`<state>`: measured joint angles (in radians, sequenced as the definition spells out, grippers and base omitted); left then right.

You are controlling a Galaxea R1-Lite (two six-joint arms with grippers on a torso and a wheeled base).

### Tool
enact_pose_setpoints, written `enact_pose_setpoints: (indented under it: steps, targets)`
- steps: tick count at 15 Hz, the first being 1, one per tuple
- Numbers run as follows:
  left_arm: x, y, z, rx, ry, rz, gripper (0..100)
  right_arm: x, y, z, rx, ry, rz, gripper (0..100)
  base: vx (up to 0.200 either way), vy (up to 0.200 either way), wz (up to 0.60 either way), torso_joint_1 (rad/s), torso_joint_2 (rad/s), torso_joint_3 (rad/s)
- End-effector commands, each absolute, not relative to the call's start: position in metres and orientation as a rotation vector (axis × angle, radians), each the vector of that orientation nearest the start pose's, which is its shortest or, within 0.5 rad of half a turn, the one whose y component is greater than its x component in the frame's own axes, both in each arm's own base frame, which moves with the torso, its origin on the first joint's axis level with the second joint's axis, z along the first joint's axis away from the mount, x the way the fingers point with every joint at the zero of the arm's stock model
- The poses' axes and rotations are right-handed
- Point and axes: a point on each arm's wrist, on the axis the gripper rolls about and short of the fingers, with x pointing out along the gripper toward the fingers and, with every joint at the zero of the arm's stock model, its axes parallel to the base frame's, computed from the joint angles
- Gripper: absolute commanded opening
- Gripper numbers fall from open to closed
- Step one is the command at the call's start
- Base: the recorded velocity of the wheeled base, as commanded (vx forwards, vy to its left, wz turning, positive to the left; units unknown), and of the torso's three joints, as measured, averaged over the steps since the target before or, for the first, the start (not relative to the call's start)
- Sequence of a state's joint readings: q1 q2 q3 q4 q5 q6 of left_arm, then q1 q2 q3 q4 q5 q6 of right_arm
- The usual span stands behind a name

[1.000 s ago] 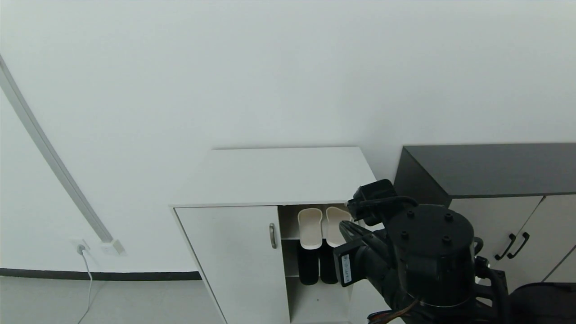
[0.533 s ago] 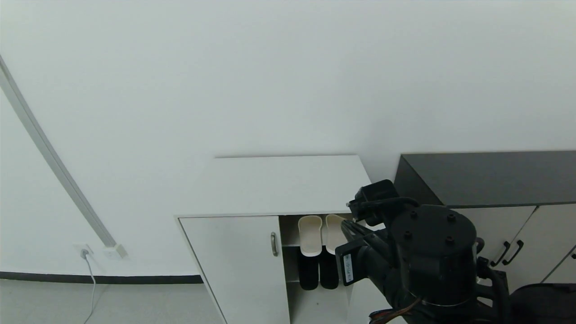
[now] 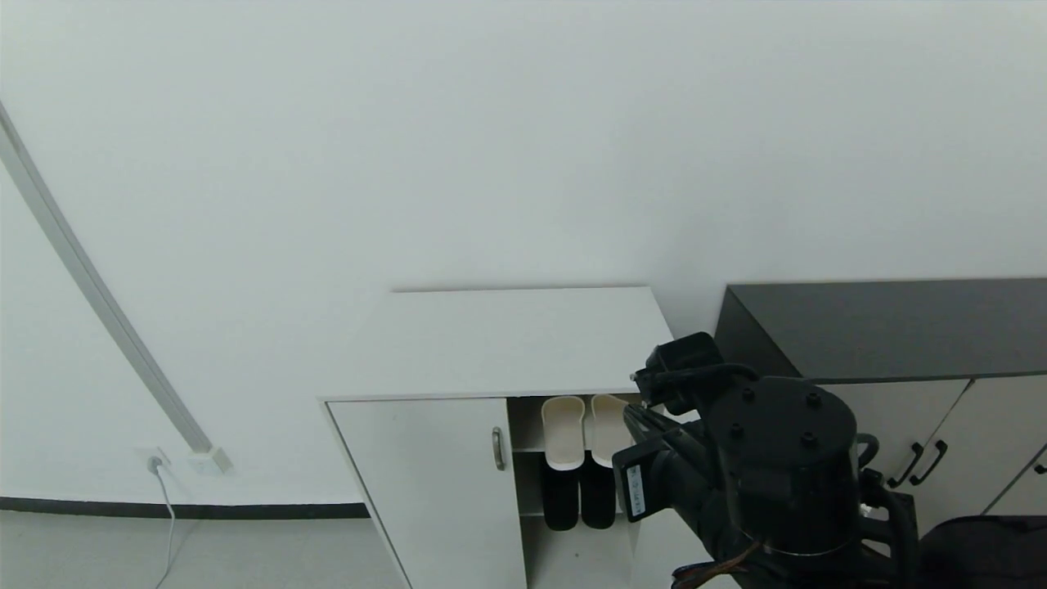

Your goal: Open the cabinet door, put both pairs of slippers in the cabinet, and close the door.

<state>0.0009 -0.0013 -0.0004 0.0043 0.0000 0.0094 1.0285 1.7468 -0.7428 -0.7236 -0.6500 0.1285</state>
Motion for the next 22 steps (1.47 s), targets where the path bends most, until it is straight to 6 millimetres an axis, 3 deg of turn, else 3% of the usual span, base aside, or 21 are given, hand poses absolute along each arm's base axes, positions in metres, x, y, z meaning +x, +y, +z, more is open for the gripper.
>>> enact_pose_setpoints:
  steps: [1,3,10,16,22]
  targets:
    - [-0.023,0.000,0.075,0.009,0.003,0.002,0,0.170,0.253,0.160,-0.085,0.214,0.358,0,0.000,0.000,-0.60,-0.002,-0.01,0.002]
    - [-0.023,0.000,0.075,0.009,0.005,0.000,0,0.177,0.251,0.157,-0.091,0.222,0.331,0,0.000,0.000,-0.60,0.007,0.00,0.002]
    - [-0.023,0.000,0.075,0.009,0.003,0.002,0,0.217,0.236,0.142,-0.083,0.254,0.261,0,0.000,0.000,0.00,0.000,0.00,0.000]
    - [-0.023,0.000,0.075,0.009,0.003,0.002,0,0.240,0.232,0.137,-0.068,0.248,0.203,0,-0.200,0.000,0.00,0.005,0.00,0.001]
    - [-0.023,0.000,0.075,0.008,0.005,0.000,0,0.315,0.199,0.122,-0.021,0.269,0.088,0,0.000,0.000,0.00,0.000,0.00,0.000]
